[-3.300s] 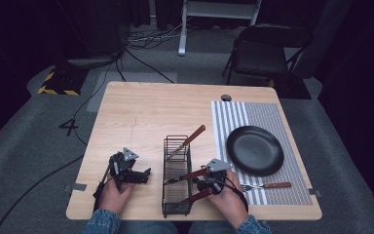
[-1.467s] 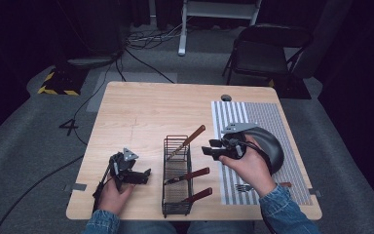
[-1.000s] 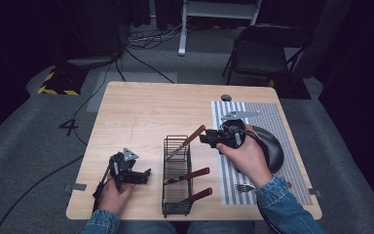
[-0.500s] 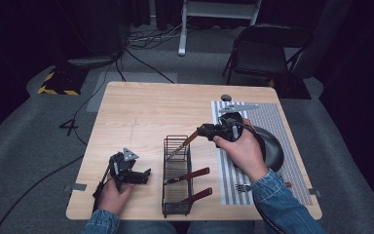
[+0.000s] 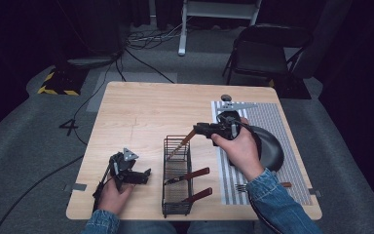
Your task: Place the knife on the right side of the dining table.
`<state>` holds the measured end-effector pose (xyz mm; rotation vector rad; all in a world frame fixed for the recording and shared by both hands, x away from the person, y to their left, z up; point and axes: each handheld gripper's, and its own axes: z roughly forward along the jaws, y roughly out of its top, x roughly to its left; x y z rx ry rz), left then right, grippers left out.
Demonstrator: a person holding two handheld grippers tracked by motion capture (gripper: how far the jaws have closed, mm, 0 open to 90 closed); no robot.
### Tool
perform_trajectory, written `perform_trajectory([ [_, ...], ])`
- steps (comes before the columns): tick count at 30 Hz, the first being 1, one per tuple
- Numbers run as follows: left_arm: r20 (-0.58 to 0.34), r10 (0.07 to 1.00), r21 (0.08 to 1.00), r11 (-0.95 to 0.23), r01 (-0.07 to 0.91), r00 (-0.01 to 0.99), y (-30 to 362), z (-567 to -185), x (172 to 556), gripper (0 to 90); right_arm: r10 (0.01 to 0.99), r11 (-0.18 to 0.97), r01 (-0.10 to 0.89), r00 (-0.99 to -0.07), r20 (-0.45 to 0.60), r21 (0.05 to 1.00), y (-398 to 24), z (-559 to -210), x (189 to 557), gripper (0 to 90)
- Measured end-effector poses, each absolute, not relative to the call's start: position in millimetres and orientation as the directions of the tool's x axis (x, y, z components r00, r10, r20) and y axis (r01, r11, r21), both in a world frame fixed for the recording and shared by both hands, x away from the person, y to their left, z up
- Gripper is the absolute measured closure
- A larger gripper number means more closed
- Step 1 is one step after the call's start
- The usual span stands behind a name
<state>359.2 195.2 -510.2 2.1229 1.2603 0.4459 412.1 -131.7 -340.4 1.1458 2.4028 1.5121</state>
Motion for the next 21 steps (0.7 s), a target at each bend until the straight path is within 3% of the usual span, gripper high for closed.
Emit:
perform_trajectory([
  [4,-0.026,0.873,0.662,-0.35,0.663,0.487,195.2,-510.2,359.2,0.4,0.595,0.237,0.529,-0.742,0.309,0.815,-130.7,-338.5,411.8,76.3],
  [12,-0.026,0.874,0.662,-0.349,0.663,0.486,195.1,-510.2,359.2,0.4,0.569,0.322,0.449,-0.796,0.208,0.834,-128.1,-325.7,408.2,77.0],
  [21,-0.026,0.873,0.662,-0.35,0.663,0.487,195.2,-510.2,359.1,0.4,0.553,0.325,0.43,-0.809,0.199,0.842,-131.0,-311.0,405.3,77.7],
])
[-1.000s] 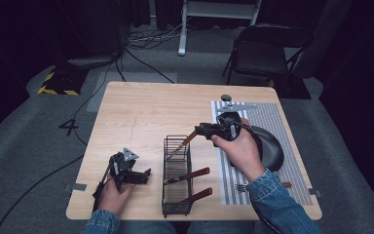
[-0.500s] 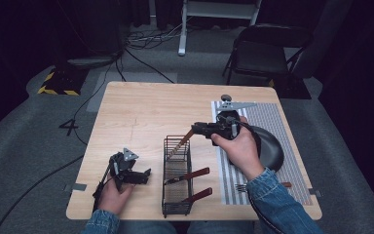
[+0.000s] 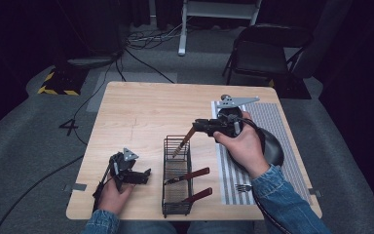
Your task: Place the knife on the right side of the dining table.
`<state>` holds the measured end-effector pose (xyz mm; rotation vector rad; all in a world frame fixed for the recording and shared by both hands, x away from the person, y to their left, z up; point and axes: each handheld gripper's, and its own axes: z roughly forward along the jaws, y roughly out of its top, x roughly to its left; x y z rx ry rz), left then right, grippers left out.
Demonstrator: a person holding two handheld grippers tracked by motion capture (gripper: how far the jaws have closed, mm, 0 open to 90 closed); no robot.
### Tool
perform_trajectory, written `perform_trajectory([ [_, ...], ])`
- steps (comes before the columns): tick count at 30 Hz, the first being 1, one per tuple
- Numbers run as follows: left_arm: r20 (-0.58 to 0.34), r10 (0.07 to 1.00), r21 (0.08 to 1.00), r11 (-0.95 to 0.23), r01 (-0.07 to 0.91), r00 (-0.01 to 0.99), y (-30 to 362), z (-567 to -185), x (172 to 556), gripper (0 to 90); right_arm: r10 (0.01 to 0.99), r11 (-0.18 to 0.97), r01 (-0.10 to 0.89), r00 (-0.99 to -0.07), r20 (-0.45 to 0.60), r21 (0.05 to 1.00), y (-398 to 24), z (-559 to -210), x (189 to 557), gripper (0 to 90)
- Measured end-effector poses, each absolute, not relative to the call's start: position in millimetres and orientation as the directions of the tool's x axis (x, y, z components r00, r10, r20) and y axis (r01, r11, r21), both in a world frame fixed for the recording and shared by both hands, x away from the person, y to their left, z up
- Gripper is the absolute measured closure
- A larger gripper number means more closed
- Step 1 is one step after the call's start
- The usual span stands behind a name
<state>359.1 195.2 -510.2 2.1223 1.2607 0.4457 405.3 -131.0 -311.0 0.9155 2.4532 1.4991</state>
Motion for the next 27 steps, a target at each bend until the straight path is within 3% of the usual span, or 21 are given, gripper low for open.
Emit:
perform_trajectory([
  [16,-0.027,0.874,0.662,-0.349,0.664,0.486,195.1,-510.2,359.1,0.4,0.551,0.307,0.373,-0.82,0.156,0.876,-158.0,-255.7,393.6,79.7],
  [27,-0.026,0.873,0.662,-0.349,0.663,0.486,195.1,-510.2,359.1,0.4,0.579,0.263,0.369,-0.799,0.16,0.892,-183.7,-235.6,393.7,80.7],
])
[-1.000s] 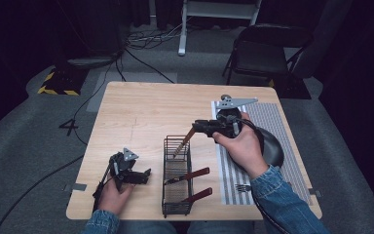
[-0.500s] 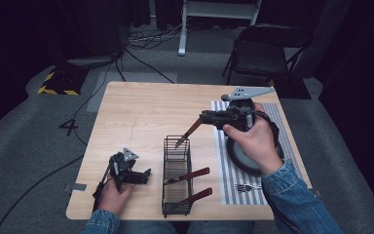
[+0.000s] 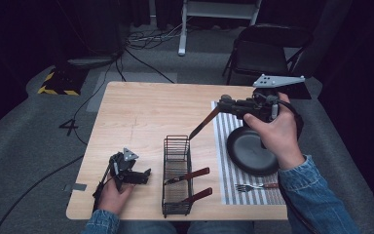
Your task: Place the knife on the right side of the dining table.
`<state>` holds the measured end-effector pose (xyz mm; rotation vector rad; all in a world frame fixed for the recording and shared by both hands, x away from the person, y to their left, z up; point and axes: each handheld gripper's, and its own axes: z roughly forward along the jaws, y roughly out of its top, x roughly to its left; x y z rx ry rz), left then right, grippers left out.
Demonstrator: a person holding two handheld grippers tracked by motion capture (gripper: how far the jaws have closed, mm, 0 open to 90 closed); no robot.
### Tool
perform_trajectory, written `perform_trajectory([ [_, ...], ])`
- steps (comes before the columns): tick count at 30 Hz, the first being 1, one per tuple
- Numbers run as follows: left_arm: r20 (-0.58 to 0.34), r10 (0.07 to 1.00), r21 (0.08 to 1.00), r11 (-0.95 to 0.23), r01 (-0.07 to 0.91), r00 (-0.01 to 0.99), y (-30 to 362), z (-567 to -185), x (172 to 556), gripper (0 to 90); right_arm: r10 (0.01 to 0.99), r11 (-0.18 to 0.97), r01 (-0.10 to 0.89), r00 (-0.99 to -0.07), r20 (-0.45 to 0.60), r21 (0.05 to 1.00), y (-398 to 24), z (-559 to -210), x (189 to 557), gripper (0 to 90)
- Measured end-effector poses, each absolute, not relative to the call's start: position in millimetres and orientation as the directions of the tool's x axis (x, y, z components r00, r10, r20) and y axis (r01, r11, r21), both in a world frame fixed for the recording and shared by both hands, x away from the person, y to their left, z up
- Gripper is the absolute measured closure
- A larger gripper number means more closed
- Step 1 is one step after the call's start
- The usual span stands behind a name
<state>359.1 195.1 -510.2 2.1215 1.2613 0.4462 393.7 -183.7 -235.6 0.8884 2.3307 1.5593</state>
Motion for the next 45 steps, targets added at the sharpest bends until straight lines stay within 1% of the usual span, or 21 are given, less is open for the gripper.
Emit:
perform_trajectory([
  [8,-0.025,0.873,0.662,-0.35,0.663,0.487,195.2,-510.2,359.1,0.4,0.599,0.234,0.368,-0.783,0.165,0.9,-197.4,-228.3,398.8,80.8],
  [17,-0.025,0.873,0.662,-0.35,0.663,0.486,195.2,-510.2,359.2,0.4,0.662,0.202,0.392,-0.73,0.169,0.898,-216.5,-227.2,426.3,80.8],
  [22,-0.025,0.873,0.662,-0.35,0.663,0.487,195.2,-510.2,359.1,0.4,0.679,0.177,0.4,-0.711,0.182,0.899,-223.7,-229.7,438.4,80.8],
  [28,-0.026,0.873,0.662,-0.35,0.663,0.487,195.2,-510.2,359.1,0.4,0.717,0.17,0.412,-0.675,0.175,0.895,-236.3,-239.1,464.2,80.8],
  [31,-0.028,0.874,0.663,-0.347,0.663,0.485,195.3,-510.4,359.1,0.5,0.73,0.165,0.42,-0.66,0.176,0.892,-241.8,-243.0,470.8,80.8],
  [37,-0.029,0.873,0.665,-0.348,0.661,0.487,196.2,-510.5,357.7,0.8,0.77,0.142,0.441,-0.611,0.181,0.886,-262.0,-254.8,493.9,80.8],
  [38,-0.027,0.872,0.663,-0.351,0.661,0.489,196.4,-510.4,357.6,0.8,0.784,0.14,0.445,-0.595,0.175,0.884,-268.6,-258.5,502.3,80.8],
  [45,-0.028,0.872,0.663,-0.349,0.662,0.489,196.5,-510.4,357.3,0.8,0.811,0.123,0.439,-0.561,0.165,0.89,-281.7,-273.9,522.3,80.7],
])
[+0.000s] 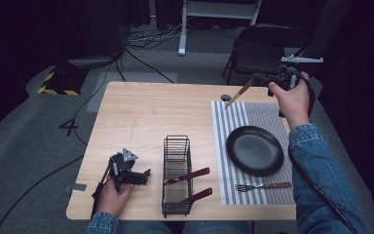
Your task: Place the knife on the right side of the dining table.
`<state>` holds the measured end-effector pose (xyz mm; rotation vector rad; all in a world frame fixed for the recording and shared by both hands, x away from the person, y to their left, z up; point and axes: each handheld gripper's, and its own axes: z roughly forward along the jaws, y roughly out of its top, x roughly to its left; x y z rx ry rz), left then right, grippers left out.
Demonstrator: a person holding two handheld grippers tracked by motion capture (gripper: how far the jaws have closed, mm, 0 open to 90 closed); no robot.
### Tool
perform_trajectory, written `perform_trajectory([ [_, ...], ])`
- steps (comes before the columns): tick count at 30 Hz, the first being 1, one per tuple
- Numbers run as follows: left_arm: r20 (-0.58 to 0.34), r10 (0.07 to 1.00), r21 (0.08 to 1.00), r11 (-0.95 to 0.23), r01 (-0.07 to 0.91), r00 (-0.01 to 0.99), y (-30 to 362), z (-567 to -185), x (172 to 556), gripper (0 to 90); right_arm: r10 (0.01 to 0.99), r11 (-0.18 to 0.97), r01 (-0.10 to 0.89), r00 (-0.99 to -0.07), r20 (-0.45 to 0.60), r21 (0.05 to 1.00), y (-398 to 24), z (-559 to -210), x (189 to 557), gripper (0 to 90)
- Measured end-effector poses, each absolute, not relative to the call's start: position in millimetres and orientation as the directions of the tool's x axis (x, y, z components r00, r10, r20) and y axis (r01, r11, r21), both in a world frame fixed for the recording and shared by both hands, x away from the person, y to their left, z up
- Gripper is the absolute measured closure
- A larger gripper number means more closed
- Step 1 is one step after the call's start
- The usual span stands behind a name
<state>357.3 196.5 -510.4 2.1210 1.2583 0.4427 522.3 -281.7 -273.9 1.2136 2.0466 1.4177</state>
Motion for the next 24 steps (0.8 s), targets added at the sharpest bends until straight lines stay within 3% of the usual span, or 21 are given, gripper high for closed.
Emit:
perform_trajectory([
  [24,-0.028,0.873,0.663,-0.349,0.662,0.488,196.7,-510.5,357.1,0.8,0.838,0.105,0.503,-0.51,0.196,0.858,-297.1,-339.0,548.4,80.6],
])
